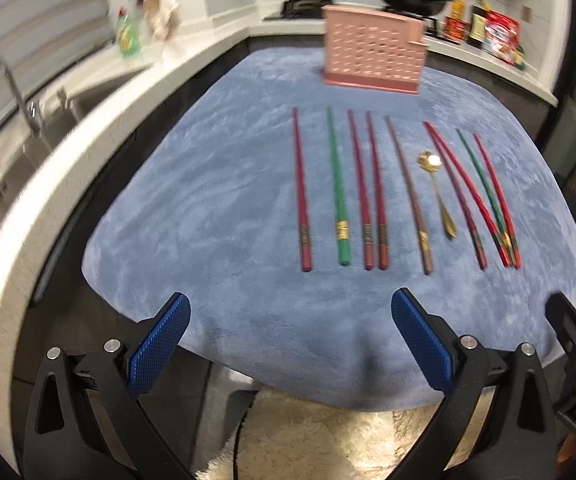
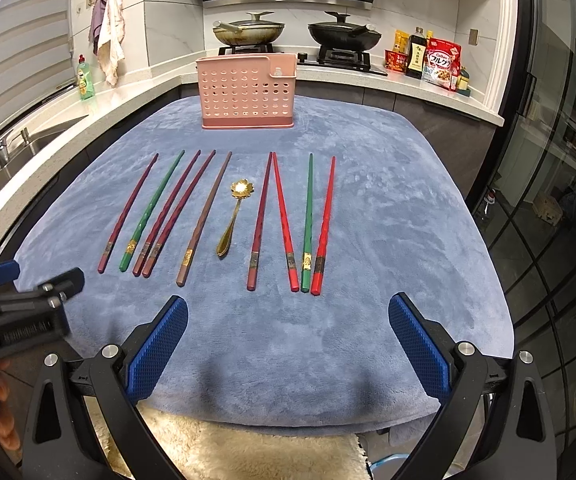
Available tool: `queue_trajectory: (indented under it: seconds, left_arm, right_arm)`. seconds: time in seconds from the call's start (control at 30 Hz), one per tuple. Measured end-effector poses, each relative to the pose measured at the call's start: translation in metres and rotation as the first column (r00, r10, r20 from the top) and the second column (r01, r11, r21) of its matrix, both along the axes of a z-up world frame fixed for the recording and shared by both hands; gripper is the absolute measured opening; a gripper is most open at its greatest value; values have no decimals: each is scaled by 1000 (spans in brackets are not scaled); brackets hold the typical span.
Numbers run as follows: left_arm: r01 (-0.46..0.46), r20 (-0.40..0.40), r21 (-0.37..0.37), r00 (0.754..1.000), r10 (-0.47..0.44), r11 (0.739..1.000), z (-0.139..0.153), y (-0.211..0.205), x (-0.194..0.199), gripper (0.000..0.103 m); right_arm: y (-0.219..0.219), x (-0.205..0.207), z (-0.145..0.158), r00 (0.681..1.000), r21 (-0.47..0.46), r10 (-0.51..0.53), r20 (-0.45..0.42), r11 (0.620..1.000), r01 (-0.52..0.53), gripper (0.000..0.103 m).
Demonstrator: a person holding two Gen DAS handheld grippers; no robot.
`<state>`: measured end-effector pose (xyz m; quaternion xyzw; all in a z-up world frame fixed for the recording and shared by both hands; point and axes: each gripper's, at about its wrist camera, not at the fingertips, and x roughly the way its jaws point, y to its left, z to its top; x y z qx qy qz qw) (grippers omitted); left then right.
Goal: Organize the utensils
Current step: 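Grasp a red chopstick with the left tool while the right tool grasps another red chopstick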
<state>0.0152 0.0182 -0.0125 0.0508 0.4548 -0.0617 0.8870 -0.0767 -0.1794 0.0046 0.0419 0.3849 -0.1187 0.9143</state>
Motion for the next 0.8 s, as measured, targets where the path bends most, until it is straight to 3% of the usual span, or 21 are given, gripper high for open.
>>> queue_trajectory:
  seconds: [0.13, 0.27, 0.47, 0.53, 0.6, 0.7, 0.8]
  left_arm:
    - [-69, -34, -40, 997, 68, 997, -10, 18, 22, 96]
    - [-76, -16, -21, 997, 76, 997, -18, 19, 37, 94]
    - [-47, -49, -13, 998, 46, 999, -39, 14, 61, 81]
    - [-35, -74, -30, 997, 33, 999, -46, 13, 67, 70]
    - [-27, -76, -23, 997, 26, 999, -49, 12, 71, 69]
    - [3, -60, -19, 998, -4, 1000, -47, 8, 71, 51]
    - [31, -58, -37, 998, -33, 999, -44, 7, 71, 19]
  right_arm:
    - [-9, 5, -3, 1000, 15, -18, -3, 1000, 18, 96]
    - [-18, 13, -7, 999, 20, -34, -10, 999, 34, 96]
    - [-33, 28, -11, 998, 17, -65, -15, 998, 65, 96]
    - [-38, 34, -12, 997, 13, -77, -17, 997, 77, 96]
    - [-44, 39, -13, 996, 16, -85, -13, 996, 85, 96]
    - [-51, 47, -15, 995, 15, -95, -13, 995, 95, 96]
    - [-61, 57, -18, 994, 42, -107, -16, 993, 107, 96]
